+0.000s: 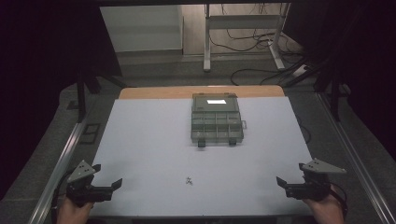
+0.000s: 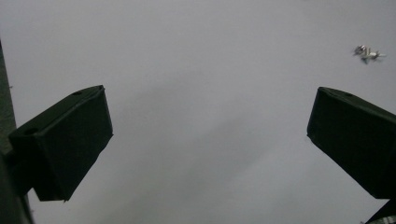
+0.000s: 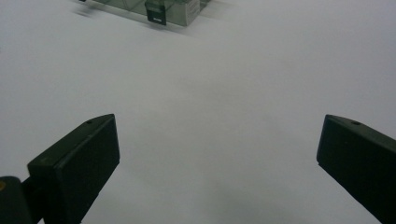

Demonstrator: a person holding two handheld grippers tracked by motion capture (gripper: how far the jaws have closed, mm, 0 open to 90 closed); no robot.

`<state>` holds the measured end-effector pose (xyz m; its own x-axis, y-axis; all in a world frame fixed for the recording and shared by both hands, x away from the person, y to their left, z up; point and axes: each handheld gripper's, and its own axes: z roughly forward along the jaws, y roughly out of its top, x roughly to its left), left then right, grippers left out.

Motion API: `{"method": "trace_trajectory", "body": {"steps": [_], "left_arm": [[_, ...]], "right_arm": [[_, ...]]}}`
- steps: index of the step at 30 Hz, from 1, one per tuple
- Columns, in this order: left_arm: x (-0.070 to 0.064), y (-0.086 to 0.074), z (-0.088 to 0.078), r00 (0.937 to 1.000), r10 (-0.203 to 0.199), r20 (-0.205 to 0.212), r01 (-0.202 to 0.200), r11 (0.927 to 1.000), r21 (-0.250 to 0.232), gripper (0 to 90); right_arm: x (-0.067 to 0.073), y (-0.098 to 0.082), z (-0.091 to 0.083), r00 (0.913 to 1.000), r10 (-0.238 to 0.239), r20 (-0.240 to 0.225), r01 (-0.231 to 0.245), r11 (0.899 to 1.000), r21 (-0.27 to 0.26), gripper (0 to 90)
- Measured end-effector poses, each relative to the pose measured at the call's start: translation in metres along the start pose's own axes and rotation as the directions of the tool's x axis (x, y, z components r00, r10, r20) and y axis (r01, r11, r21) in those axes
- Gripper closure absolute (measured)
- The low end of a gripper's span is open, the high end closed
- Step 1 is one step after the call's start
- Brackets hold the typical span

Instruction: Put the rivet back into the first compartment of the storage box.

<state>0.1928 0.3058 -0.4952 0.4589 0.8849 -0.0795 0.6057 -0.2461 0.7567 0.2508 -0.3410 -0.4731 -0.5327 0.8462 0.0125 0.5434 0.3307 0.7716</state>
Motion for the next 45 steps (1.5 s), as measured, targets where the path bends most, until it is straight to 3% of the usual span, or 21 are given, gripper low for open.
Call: {"method": "trace_trajectory", "body": {"steps": [3,8,27,33,39,45], "left_arm": [[0.0,0.0,0.0,1.0,-0.004,0.002,0.004,1.0,0.0,0.4],[0.003,0.002,-0.001,0.9974,-0.061,0.039,0.06,0.9981,0.011,1.2],[0.001,0.005,0.003,0.9978,-0.061,0.027,0.06,0.997,0.049,0.0],[-0.005,0.01,0.003,0.9973,-0.04,0.061,0.039,0.999,0.022,3.8],[-0.019,0.022,0.01,0.9965,0.03,0.077,-0.033,0.9991,0.028,3.7],[-0.031,0.034,0.021,0.9941,0.043,0.1,-0.052,0.9943,0.093,4.2]], "right_arm": [[0.0,0.0,0.001,1.0,-0.003,-0.002,0.003,1.0,0.01,0.0],[0.001,-0.001,0.004,0.9998,-0.019,-0.001,0.019,0.999,0.04,0.0],[0.0,-0.002,0.006,0.9995,-0.031,-0.01,0.031,0.998,0.051,0.0],[0.0,-0.002,0.007,0.9995,-0.029,-0.011,0.03,0.998,0.05,0.0],[0.0,-0.002,0.007,0.9995,-0.029,-0.012,0.03,0.998,0.052,0.0],[0.0,-0.002,0.008,0.9994,-0.03,-0.018,0.031,0.998,0.058,0.0]]}}
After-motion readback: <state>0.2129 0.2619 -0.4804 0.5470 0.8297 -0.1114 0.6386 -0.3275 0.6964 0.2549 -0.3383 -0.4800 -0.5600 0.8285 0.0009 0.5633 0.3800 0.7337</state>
